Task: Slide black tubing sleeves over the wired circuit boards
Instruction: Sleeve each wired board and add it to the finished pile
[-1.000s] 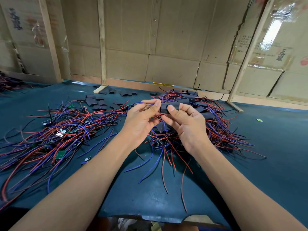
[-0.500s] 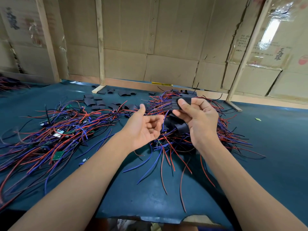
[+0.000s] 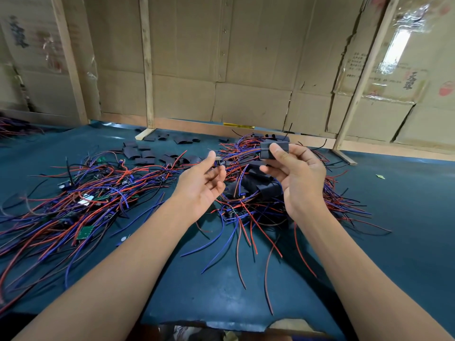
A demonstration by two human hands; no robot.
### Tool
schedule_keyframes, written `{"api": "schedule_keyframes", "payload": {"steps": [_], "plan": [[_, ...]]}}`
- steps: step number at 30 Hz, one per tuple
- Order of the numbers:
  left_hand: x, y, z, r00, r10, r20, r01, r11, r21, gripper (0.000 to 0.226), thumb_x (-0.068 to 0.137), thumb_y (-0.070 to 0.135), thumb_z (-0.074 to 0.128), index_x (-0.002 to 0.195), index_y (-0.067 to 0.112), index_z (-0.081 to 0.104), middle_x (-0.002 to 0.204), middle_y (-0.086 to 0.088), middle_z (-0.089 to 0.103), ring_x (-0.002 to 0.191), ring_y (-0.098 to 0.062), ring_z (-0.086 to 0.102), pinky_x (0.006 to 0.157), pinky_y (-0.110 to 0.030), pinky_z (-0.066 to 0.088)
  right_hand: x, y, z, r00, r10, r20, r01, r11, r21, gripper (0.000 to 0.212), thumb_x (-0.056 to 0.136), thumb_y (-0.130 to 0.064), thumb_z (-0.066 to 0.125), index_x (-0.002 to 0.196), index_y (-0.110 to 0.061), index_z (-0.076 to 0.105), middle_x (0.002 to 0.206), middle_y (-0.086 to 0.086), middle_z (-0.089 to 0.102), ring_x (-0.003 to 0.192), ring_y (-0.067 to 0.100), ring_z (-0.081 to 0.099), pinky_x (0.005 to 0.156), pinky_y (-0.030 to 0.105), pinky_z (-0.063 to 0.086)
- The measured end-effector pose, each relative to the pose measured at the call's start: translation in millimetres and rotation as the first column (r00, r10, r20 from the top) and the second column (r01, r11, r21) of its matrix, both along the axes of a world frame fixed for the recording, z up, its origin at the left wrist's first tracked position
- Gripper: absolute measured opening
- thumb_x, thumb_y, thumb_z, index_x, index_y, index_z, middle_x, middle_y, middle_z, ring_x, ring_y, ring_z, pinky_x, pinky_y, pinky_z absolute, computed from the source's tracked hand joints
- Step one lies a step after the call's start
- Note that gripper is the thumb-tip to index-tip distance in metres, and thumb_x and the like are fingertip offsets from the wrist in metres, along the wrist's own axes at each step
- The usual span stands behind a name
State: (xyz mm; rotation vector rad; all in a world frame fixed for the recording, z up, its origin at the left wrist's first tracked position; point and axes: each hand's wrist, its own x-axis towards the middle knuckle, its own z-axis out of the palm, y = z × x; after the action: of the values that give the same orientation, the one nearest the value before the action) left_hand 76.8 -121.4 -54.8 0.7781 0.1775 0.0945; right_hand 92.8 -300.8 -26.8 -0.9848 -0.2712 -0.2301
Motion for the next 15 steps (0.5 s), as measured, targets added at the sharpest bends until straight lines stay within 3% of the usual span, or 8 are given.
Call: {"api": "schedule_keyframes", "payload": {"steps": [5, 9, 15], "plan": [[-3.7, 0.4, 5.3, 0.993, 0.012, 0.114, -0.01, 1.0, -0.016, 0.018, 0.087, 0.027, 0.075, 0.099, 0.015, 0.067, 0.089, -0.008, 0.072, 0.07, -0.014, 0.069, 0.053, -0.022, 0.05, -2.1, 3.4, 0.2, 0.998, 0.058, -0.002, -0.058, 0.998, 0.007, 0.038, 0.085, -0.001, 0.075, 0.117, -0.004, 0.055, 0.096, 0.023, 0.072, 0.079, 0.034, 0.073, 0.06, 0.036, 0.058], [-6.5, -0.8, 7.8, 0.983, 0.001, 0.186, 0.002, 1.0, -0.018, 0.015, 0.09, 0.023, 0.072, 0.103, 0.017, 0.072, 0.097, -0.009, 0.073, 0.073, -0.014, 0.068, 0.057, -0.023, 0.051, -2.5, 5.2, 0.9, 0.995, 0.096, -0.01, -0.095, 0.993, 0.063, 0.063, 0.085, -0.001, 0.075, 0.136, -0.011, 0.041, 0.095, 0.019, 0.074, 0.08, 0.032, 0.073, 0.062, 0.035, 0.058], [-9.0, -4.3, 8.9, 0.964, -0.02, 0.265, 0.005, 0.998, 0.055, 0.015, 0.084, 0.02, 0.076, 0.096, 0.016, 0.07, 0.101, -0.009, 0.075, 0.082, -0.014, 0.068, 0.064, -0.024, 0.051, -6.2, 9.1, 1.7, 0.981, 0.193, -0.026, -0.193, 0.981, 0.03, 0.076, 0.074, -0.01, 0.08, 0.14, -0.001, 0.042, 0.102, 0.022, 0.065, 0.081, 0.027, 0.073, 0.064, 0.033, 0.058]]}}
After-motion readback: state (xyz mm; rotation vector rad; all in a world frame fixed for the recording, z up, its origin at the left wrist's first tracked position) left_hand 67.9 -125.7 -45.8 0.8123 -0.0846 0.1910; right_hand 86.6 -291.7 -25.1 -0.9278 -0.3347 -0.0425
